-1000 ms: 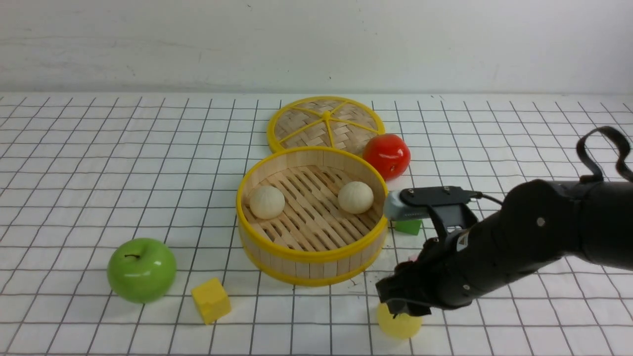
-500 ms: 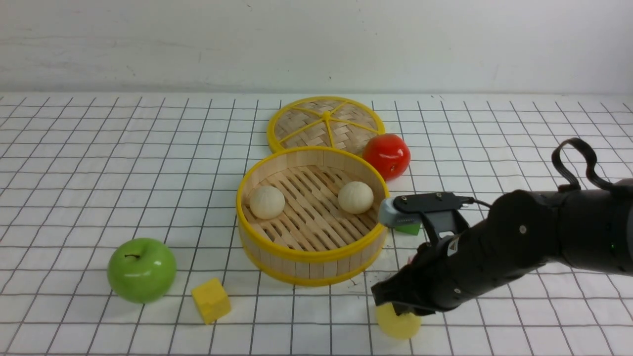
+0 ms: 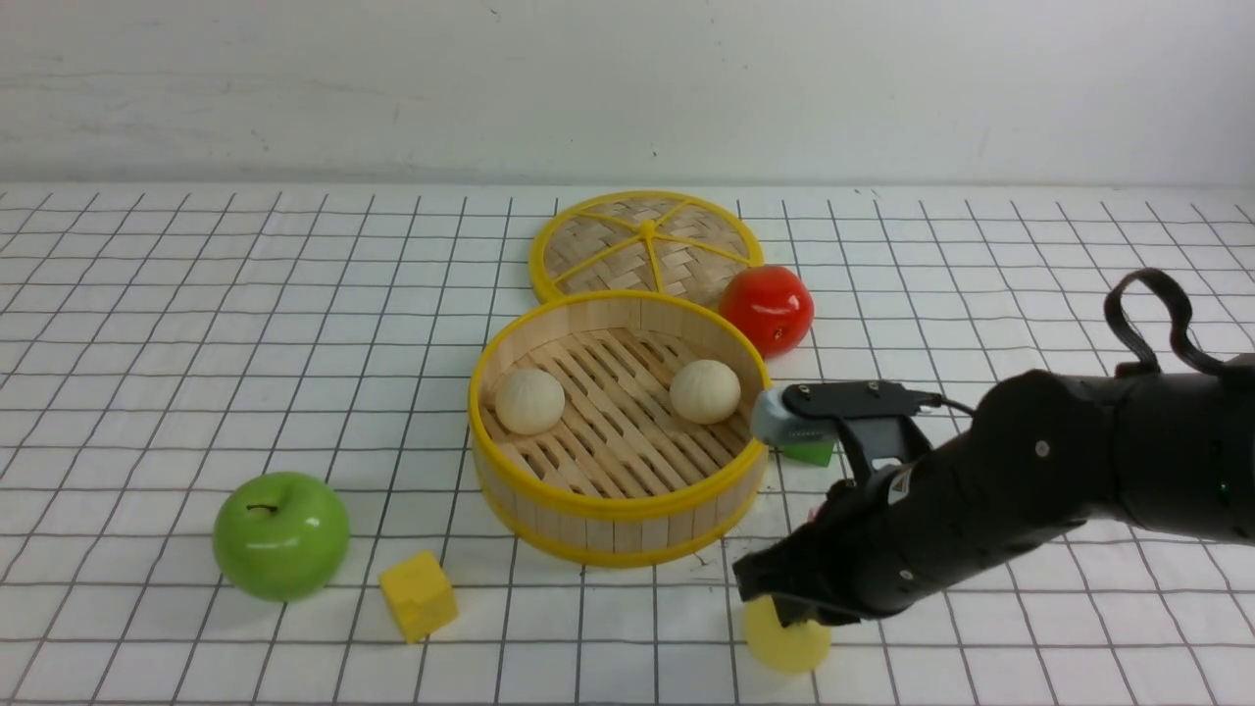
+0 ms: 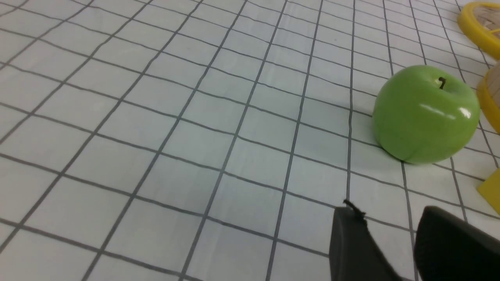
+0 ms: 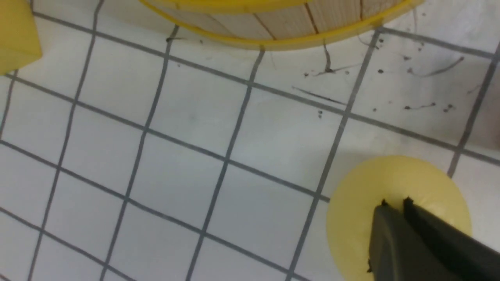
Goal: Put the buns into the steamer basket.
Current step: Use the right arm to grab a steamed stuffed bun, then use the right arm to put the steamed stuffed bun into the steamer
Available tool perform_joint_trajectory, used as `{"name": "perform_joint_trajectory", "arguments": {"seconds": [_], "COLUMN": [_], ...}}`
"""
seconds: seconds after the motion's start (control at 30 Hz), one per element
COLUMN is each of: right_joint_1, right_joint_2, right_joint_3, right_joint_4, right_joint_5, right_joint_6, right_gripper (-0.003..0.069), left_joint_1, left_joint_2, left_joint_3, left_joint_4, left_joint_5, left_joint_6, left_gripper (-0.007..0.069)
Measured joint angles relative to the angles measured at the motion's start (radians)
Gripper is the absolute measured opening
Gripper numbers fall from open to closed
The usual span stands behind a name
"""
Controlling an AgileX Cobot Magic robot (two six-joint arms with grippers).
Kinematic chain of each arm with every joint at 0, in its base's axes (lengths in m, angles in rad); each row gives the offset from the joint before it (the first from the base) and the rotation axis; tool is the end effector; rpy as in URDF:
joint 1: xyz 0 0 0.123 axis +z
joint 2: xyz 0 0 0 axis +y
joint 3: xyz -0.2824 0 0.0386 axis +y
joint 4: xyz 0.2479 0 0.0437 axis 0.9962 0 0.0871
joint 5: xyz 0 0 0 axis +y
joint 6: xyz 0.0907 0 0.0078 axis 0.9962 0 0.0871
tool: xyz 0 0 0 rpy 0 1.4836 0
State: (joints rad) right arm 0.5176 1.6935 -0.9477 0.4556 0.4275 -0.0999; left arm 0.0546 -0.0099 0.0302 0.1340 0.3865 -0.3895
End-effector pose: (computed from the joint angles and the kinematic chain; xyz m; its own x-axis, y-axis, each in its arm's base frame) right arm 0.2779 0.1774 0.1849 -0.8921 -0.1526 -0.4253 -0.3008 0.9029 0.3071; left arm 0.0520 0.0074 0.1690 -0.2731 -0.2772 -0.9212 -0.1802 0.9554 -0.2340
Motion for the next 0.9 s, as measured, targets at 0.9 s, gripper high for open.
{"name": "perform_joint_trajectory", "arguments": {"seconds": [0.9], "right_joint_1": [0.000], "right_joint_2": [0.175], "right_joint_3": [-0.531], "right_joint_4": [0.086], "right_joint_5": [0.128], "right_joint_6": [-0.039], "right_gripper": [-0.0003], "left_joint_1": [0.000], "left_joint_2": [0.000], "left_joint_3": [0.000], "left_joint_4": [0.000], "left_joint_5": [0.000], "left_joint_6": [0.000], "left_gripper": [0.0238]}}
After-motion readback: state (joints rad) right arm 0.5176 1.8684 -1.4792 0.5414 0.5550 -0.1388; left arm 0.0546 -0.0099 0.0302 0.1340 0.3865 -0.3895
